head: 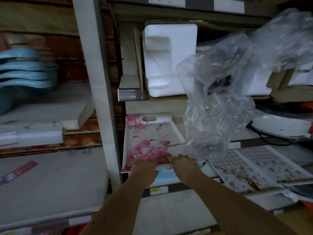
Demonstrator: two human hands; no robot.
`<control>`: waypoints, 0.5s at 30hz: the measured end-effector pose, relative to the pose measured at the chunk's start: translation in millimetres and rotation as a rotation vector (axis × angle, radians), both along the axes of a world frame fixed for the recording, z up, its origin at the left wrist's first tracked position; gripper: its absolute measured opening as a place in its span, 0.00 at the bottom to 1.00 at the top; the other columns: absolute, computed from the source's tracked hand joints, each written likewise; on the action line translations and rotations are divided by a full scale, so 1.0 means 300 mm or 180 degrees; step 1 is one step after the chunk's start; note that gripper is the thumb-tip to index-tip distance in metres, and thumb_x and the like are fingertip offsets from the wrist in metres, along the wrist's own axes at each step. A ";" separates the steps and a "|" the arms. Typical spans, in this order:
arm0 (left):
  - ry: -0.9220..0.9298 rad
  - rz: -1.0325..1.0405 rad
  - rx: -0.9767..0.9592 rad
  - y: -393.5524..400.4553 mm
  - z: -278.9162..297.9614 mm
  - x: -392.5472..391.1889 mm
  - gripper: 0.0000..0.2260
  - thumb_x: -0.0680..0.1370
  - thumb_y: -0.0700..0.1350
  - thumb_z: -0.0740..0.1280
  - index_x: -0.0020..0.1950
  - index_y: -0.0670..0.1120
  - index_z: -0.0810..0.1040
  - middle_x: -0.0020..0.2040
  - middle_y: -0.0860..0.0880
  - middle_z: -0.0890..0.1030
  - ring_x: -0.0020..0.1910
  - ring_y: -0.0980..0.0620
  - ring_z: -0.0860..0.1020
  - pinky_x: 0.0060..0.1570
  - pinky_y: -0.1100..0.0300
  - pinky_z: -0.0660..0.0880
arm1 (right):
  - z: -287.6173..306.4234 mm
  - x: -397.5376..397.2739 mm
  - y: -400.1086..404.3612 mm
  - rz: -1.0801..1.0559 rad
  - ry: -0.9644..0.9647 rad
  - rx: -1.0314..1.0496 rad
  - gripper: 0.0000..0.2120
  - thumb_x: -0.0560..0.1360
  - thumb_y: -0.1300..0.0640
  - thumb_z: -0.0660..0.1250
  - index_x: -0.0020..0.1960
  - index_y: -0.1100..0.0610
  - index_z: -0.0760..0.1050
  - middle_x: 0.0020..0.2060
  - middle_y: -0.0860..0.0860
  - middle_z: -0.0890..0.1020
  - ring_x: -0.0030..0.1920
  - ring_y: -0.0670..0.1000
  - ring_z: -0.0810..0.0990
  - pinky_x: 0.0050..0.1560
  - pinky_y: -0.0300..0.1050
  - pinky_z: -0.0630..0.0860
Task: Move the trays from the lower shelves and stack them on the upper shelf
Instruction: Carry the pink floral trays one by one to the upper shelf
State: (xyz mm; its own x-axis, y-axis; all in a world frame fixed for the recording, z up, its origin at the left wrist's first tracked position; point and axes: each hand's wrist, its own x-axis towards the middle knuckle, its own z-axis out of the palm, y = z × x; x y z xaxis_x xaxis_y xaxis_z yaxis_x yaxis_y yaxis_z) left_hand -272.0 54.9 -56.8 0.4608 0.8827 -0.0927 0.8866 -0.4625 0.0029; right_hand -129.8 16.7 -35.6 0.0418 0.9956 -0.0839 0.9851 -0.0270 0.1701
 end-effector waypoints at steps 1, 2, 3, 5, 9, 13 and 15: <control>0.0018 0.0014 -0.0028 -0.001 0.000 -0.008 0.19 0.81 0.53 0.57 0.70 0.48 0.67 0.67 0.46 0.72 0.65 0.47 0.71 0.66 0.52 0.68 | -0.004 0.002 -0.003 0.0026 -0.0030 0.0025 0.16 0.80 0.60 0.56 0.68 0.58 0.66 0.61 0.57 0.75 0.61 0.57 0.76 0.60 0.51 0.72; 0.0052 0.0044 -0.0043 -0.002 0.003 -0.017 0.19 0.81 0.52 0.57 0.71 0.47 0.66 0.67 0.46 0.72 0.65 0.47 0.71 0.65 0.52 0.69 | -0.010 0.003 -0.006 0.0050 -0.0050 0.0033 0.16 0.80 0.59 0.55 0.67 0.58 0.66 0.61 0.57 0.75 0.61 0.58 0.76 0.60 0.52 0.71; 0.0107 0.0082 -0.0022 -0.003 0.010 -0.027 0.19 0.81 0.51 0.57 0.71 0.47 0.66 0.67 0.46 0.72 0.65 0.47 0.72 0.64 0.52 0.71 | -0.015 0.004 -0.010 0.0076 -0.0048 0.0032 0.16 0.81 0.58 0.54 0.67 0.58 0.65 0.61 0.57 0.75 0.60 0.58 0.76 0.61 0.54 0.70; 0.0303 0.0153 0.0119 -0.008 0.029 -0.041 0.16 0.82 0.44 0.57 0.70 0.45 0.68 0.64 0.45 0.74 0.63 0.47 0.74 0.60 0.54 0.73 | -0.018 0.000 -0.017 0.0143 -0.0002 0.0039 0.15 0.81 0.57 0.53 0.67 0.58 0.65 0.61 0.57 0.76 0.60 0.58 0.76 0.61 0.54 0.69; 0.0308 0.0060 0.0404 -0.025 0.071 -0.064 0.16 0.82 0.38 0.55 0.69 0.44 0.67 0.63 0.45 0.75 0.60 0.47 0.77 0.58 0.56 0.74 | 0.010 -0.005 -0.015 0.0198 0.0224 0.0165 0.17 0.80 0.61 0.55 0.68 0.55 0.63 0.59 0.56 0.77 0.59 0.57 0.77 0.58 0.51 0.73; 0.0081 0.0025 0.0497 -0.024 0.095 -0.098 0.17 0.81 0.38 0.54 0.70 0.45 0.67 0.64 0.45 0.74 0.61 0.47 0.76 0.61 0.57 0.74 | 0.046 0.009 -0.004 -0.0247 0.0713 -0.0046 0.16 0.80 0.63 0.54 0.66 0.55 0.66 0.60 0.56 0.75 0.60 0.57 0.76 0.61 0.50 0.72; -0.0021 0.0046 0.0478 -0.024 0.106 -0.109 0.17 0.81 0.38 0.55 0.71 0.46 0.66 0.65 0.46 0.74 0.62 0.47 0.74 0.63 0.58 0.73 | 0.055 0.003 -0.005 -0.0324 0.0739 -0.0059 0.14 0.80 0.62 0.56 0.65 0.55 0.68 0.60 0.55 0.76 0.60 0.56 0.77 0.63 0.49 0.73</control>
State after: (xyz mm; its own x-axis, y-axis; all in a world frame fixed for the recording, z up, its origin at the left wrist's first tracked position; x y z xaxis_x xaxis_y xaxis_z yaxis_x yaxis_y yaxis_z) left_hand -304.7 47.8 -24.9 0.4482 0.8929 0.0441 0.8933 -0.4455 -0.0596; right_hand -128.8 15.3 -19.2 0.1191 0.9854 -0.1213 0.9902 -0.1269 -0.0590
